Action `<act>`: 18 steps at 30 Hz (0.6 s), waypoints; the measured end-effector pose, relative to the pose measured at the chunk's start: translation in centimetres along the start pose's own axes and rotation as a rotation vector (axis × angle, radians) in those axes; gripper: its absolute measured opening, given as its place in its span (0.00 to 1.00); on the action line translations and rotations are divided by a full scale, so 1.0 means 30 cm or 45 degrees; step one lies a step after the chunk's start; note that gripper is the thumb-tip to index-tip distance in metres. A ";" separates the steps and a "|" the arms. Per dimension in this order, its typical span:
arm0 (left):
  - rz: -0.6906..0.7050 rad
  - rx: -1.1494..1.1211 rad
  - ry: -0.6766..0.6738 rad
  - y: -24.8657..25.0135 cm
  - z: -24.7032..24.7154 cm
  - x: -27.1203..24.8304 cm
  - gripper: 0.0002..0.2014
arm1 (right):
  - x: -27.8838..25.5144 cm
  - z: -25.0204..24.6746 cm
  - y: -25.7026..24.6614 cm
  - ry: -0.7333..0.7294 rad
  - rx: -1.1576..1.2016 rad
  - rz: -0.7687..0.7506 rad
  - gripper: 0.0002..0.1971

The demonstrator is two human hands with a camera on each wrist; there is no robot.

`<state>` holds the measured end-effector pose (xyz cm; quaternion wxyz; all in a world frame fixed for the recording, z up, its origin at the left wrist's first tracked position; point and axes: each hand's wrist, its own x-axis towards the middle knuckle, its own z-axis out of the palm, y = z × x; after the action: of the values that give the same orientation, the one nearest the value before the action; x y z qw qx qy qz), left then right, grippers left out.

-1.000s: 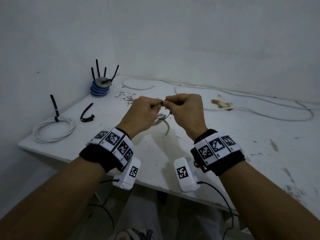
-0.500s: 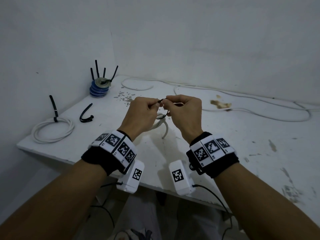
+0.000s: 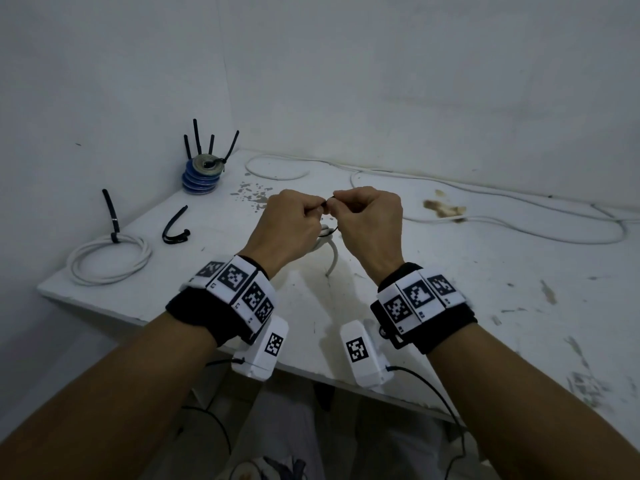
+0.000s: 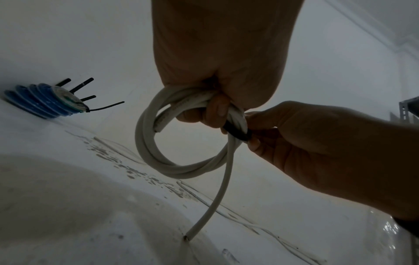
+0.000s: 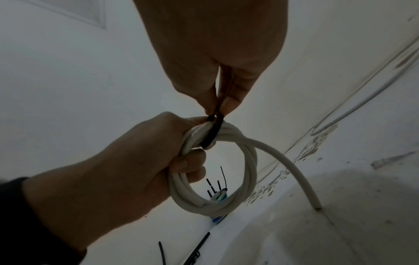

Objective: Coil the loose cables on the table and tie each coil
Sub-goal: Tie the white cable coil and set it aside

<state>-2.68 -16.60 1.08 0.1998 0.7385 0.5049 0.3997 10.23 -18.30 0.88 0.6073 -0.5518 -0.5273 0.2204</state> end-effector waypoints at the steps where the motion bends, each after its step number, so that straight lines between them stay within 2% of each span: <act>1: -0.008 -0.006 -0.007 0.002 -0.001 0.001 0.13 | -0.003 0.001 -0.001 -0.018 -0.025 -0.023 0.04; 3: -0.026 -0.066 -0.014 0.009 -0.004 0.001 0.14 | -0.010 0.007 -0.006 -0.073 -0.072 -0.086 0.04; 5: -0.059 -0.175 -0.006 0.015 -0.010 0.002 0.14 | -0.009 0.007 -0.015 -0.140 -0.100 -0.118 0.09; 7: -0.098 -0.237 -0.005 0.015 -0.019 0.004 0.13 | 0.012 -0.012 -0.020 -0.239 0.004 -0.021 0.13; 10: -0.165 -0.316 -0.076 0.017 -0.032 0.007 0.12 | 0.036 -0.054 -0.026 -0.394 0.174 0.112 0.05; 14: -0.207 -0.480 -0.171 0.036 -0.037 0.000 0.14 | 0.046 -0.060 -0.032 -0.448 0.116 0.135 0.02; 16: -0.207 -0.565 -0.169 0.037 -0.032 -0.002 0.14 | 0.056 -0.059 -0.038 -0.452 0.158 0.200 0.04; 18: -0.189 -0.615 -0.125 0.035 -0.031 -0.005 0.14 | 0.058 -0.052 -0.040 -0.376 0.174 0.194 0.06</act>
<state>-2.82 -17.27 2.31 0.4235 0.6488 0.4374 0.4565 11.85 -17.86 2.90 0.5409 -0.5091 -0.5514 0.3797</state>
